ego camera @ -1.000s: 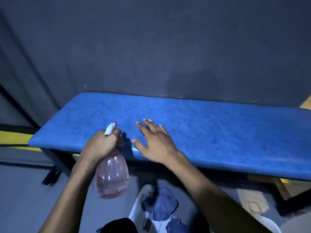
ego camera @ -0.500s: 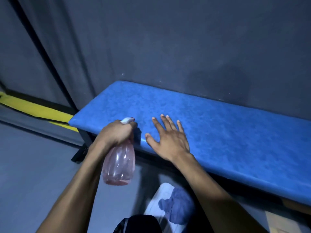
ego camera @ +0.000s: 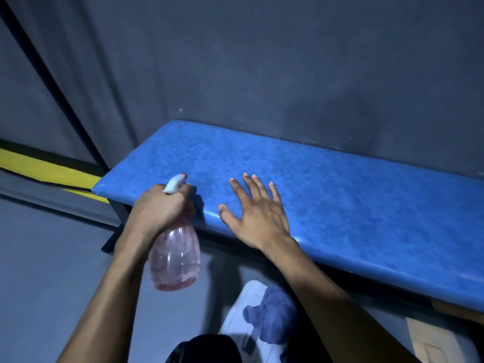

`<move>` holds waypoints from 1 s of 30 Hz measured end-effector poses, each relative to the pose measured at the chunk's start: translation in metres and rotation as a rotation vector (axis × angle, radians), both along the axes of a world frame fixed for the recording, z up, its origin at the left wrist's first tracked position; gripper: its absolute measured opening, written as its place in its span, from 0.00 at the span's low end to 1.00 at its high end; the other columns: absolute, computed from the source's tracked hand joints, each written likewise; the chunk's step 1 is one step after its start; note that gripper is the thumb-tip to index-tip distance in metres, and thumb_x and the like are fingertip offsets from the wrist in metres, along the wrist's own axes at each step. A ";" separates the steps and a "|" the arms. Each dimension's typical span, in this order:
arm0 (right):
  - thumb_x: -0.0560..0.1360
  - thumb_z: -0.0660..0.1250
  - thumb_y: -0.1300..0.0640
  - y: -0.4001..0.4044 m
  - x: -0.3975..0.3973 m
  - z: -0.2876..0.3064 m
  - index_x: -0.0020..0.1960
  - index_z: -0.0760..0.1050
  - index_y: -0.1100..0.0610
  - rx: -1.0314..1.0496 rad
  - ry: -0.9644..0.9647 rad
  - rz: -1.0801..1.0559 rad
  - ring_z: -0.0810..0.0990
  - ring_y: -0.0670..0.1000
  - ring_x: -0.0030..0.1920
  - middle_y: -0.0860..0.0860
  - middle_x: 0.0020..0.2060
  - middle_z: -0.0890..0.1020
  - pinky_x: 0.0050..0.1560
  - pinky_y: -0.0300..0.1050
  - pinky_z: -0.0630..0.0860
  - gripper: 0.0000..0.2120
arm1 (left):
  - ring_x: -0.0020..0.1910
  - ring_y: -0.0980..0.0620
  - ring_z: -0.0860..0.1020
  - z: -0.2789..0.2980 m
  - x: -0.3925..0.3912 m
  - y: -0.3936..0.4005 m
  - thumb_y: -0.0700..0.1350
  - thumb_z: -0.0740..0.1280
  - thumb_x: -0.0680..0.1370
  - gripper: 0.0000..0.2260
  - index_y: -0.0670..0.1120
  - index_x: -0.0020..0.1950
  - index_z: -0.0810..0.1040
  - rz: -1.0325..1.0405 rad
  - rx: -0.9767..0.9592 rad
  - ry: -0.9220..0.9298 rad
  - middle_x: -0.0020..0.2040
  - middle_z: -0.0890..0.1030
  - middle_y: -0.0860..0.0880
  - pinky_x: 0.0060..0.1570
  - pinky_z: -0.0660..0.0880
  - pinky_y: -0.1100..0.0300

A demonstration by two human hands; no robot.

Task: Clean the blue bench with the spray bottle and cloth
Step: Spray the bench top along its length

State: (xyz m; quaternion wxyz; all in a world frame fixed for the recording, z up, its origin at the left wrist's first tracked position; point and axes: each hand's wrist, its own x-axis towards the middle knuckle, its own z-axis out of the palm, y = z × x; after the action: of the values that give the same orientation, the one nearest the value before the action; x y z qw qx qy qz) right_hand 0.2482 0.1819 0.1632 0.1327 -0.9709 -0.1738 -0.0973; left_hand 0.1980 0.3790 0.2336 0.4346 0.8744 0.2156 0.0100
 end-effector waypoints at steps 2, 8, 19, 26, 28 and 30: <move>0.76 0.46 0.29 -0.001 0.000 0.000 0.80 0.54 0.44 0.002 0.006 0.000 0.47 0.49 0.81 0.49 0.82 0.54 0.80 0.58 0.42 0.37 | 0.63 0.45 0.76 0.000 -0.003 0.002 0.60 0.59 0.77 0.13 0.67 0.58 0.79 -0.005 0.074 -0.007 0.54 0.82 0.52 0.63 0.70 0.51; 0.76 0.47 0.29 -0.001 0.000 0.001 0.80 0.54 0.44 0.001 0.021 0.008 0.47 0.49 0.81 0.49 0.82 0.53 0.80 0.58 0.41 0.37 | 0.62 0.46 0.79 -0.004 0.002 0.008 0.65 0.59 0.74 0.15 0.70 0.59 0.76 0.031 0.031 -0.053 0.52 0.85 0.54 0.67 0.72 0.48; 0.77 0.48 0.30 -0.004 0.000 0.004 0.81 0.53 0.45 -0.013 0.042 0.026 0.47 0.50 0.81 0.50 0.82 0.53 0.80 0.58 0.40 0.36 | 0.65 0.48 0.76 0.014 -0.007 -0.022 0.63 0.58 0.79 0.19 0.60 0.41 0.86 0.020 0.061 -0.118 0.56 0.85 0.60 0.71 0.68 0.48; 0.79 0.53 0.33 -0.033 -0.016 0.024 0.81 0.56 0.47 0.012 0.040 0.049 0.49 0.51 0.81 0.51 0.82 0.54 0.79 0.63 0.39 0.34 | 0.56 0.42 0.79 0.012 -0.030 -0.062 0.62 0.53 0.80 0.21 0.55 0.46 0.83 -0.112 0.158 -0.301 0.44 0.86 0.58 0.66 0.71 0.44; 0.79 0.53 0.34 -0.068 -0.028 0.027 0.80 0.58 0.48 0.017 -0.005 0.001 0.52 0.51 0.81 0.52 0.81 0.57 0.79 0.64 0.43 0.33 | 0.55 0.43 0.82 0.006 -0.044 -0.082 0.62 0.53 0.79 0.19 0.56 0.53 0.80 -0.153 0.101 -0.392 0.47 0.88 0.57 0.63 0.74 0.44; 0.79 0.53 0.34 -0.111 -0.044 0.027 0.80 0.59 0.48 0.002 -0.035 -0.073 0.55 0.51 0.81 0.51 0.80 0.59 0.79 0.64 0.46 0.33 | 0.49 0.47 0.86 -0.008 -0.058 -0.107 0.60 0.57 0.82 0.13 0.56 0.59 0.74 -0.214 -0.022 -0.469 0.47 0.88 0.59 0.55 0.79 0.46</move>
State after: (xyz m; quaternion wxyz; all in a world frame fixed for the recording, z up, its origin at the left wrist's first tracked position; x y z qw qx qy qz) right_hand 0.2046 0.0710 0.1900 0.1269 -0.9747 -0.1402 -0.1190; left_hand 0.1403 0.2725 0.2252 0.4808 0.8613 0.0152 0.1639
